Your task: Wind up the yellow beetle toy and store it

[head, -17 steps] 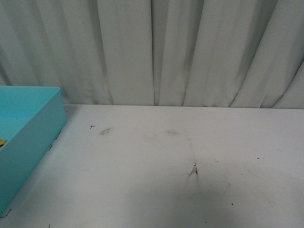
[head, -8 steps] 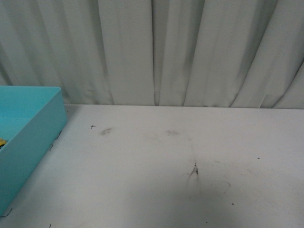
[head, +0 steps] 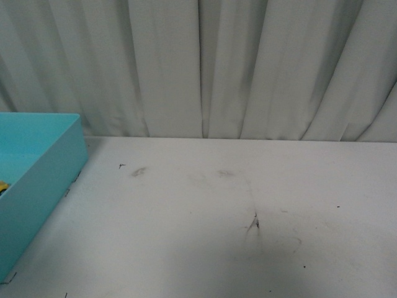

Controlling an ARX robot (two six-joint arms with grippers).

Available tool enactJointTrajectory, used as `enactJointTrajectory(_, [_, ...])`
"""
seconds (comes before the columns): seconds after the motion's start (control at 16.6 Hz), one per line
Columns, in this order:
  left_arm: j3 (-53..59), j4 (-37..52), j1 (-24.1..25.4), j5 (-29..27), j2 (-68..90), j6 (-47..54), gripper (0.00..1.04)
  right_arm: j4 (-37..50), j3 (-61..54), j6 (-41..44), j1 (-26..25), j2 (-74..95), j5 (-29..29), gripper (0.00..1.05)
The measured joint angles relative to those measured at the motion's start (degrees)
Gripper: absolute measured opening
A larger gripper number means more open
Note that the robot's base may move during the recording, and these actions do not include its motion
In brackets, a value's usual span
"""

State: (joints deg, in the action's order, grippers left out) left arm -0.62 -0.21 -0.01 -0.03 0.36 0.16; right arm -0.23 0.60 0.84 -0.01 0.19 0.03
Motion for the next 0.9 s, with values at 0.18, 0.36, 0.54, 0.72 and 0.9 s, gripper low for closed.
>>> enactJointTrajectory(0.18, [0.00,0.00,0.00,0.00,0.00,0.00,0.73,0.00,0.00,0.00,0.00,0.00,0.00,0.98])
enactJointTrajectory(0.36, [0.00,0.00,0.00,0.00,0.00,-0.02,0.94,0.00,0.00,0.00,0.00,0.02,0.00,0.98])
enactJointTrajectory(0.54, [0.00,0.00,0.00,0.00,0.00,0.02,0.98,0.00,0.00,0.00,0.00,0.00,0.00,0.98])
enactJointTrajectory(0.72, [0.00,0.02,0.00,0.00,0.00,0.00,0.98,0.00,0.00,0.00,0.00,0.00,0.00,0.98])
enactJointTrajectory(0.9, [0.00,-0.02,0.00,0.00,0.00,0.00,0.98,0.00,0.00,0.00,0.00,0.02,0.00,0.98])
